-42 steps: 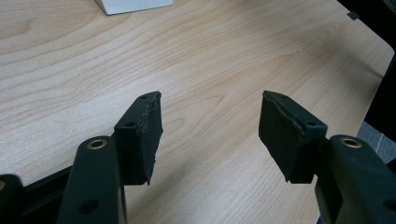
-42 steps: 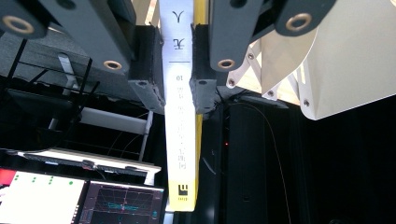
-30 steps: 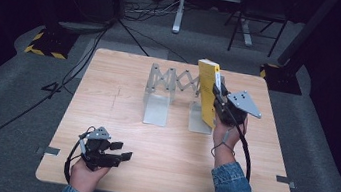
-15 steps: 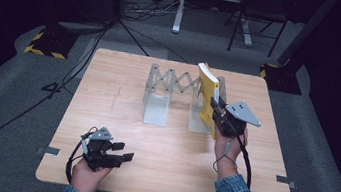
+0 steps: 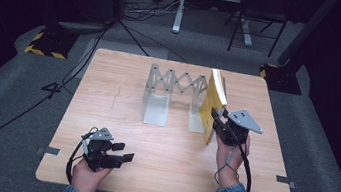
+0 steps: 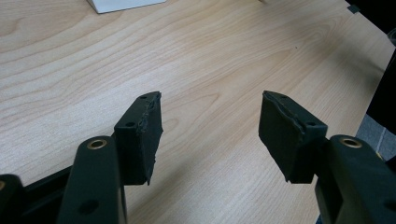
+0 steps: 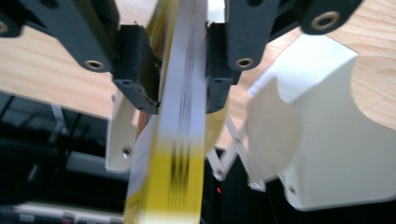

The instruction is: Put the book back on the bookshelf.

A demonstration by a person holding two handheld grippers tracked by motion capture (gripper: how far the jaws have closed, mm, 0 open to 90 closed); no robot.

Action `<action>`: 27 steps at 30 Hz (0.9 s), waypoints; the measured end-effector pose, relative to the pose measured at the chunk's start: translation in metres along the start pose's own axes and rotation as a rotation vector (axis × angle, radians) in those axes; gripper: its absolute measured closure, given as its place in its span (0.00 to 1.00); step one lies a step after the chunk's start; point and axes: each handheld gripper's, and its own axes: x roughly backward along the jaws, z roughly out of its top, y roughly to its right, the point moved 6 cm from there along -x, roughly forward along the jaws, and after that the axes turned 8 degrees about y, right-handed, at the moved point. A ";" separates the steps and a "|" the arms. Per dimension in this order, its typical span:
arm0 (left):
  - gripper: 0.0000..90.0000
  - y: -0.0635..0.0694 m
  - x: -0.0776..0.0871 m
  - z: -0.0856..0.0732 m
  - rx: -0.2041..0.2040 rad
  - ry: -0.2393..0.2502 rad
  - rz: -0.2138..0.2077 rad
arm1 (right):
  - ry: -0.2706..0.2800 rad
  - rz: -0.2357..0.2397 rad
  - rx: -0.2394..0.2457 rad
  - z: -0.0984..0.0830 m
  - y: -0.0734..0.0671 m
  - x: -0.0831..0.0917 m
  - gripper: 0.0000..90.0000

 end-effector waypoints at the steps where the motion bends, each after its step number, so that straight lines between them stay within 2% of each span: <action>1: 0.44 0.000 0.000 0.000 0.004 0.000 -0.001 | -0.014 0.000 -0.019 0.000 0.003 -0.001 0.70; 2: 0.44 0.000 0.000 0.000 0.003 0.001 0.000 | -0.018 0.009 -0.041 0.001 0.007 -0.003 0.72; 4: 0.44 0.000 0.000 0.000 0.005 0.000 -0.001 | -0.028 0.007 -0.039 0.002 0.009 -0.004 0.75; 5: 0.44 0.000 -0.001 0.000 0.002 -0.001 0.000 | -0.046 0.000 -0.033 0.004 0.011 -0.006 0.84; 9: 0.44 0.000 0.000 0.000 0.005 0.000 -0.002 | -0.060 0.011 -0.043 0.009 0.012 -0.012 0.85; 13: 0.44 -0.001 0.001 0.000 0.007 0.005 -0.001 | -0.036 -0.024 -0.050 0.019 0.012 -0.020 0.85; 15: 0.44 -0.002 0.002 0.000 0.009 0.007 -0.002 | 0.011 -0.033 -0.093 0.027 0.018 -0.025 0.85; 17: 0.44 -0.003 0.003 -0.001 0.010 0.007 0.000 | 0.022 -0.037 -0.102 0.030 0.019 -0.027 0.85; 20: 0.44 -0.003 0.004 -0.001 0.012 0.008 0.000 | 0.040 -0.071 -0.098 0.036 0.021 -0.035 0.85; 24: 0.44 -0.003 0.006 -0.001 0.016 0.012 0.003 | 0.063 -0.091 -0.114 0.039 0.016 -0.038 0.85; 25: 0.44 -0.003 0.005 -0.001 0.014 0.011 0.002 | 0.063 -0.082 -0.097 0.038 0.007 -0.037 0.85; 26: 0.44 -0.003 0.005 -0.001 0.014 0.011 0.002 | 0.063 -0.082 -0.097 0.038 0.007 -0.037 0.85; 27: 0.44 -0.003 0.005 -0.001 0.013 0.010 0.002 | 0.055 -0.068 -0.080 0.035 -0.002 -0.036 0.85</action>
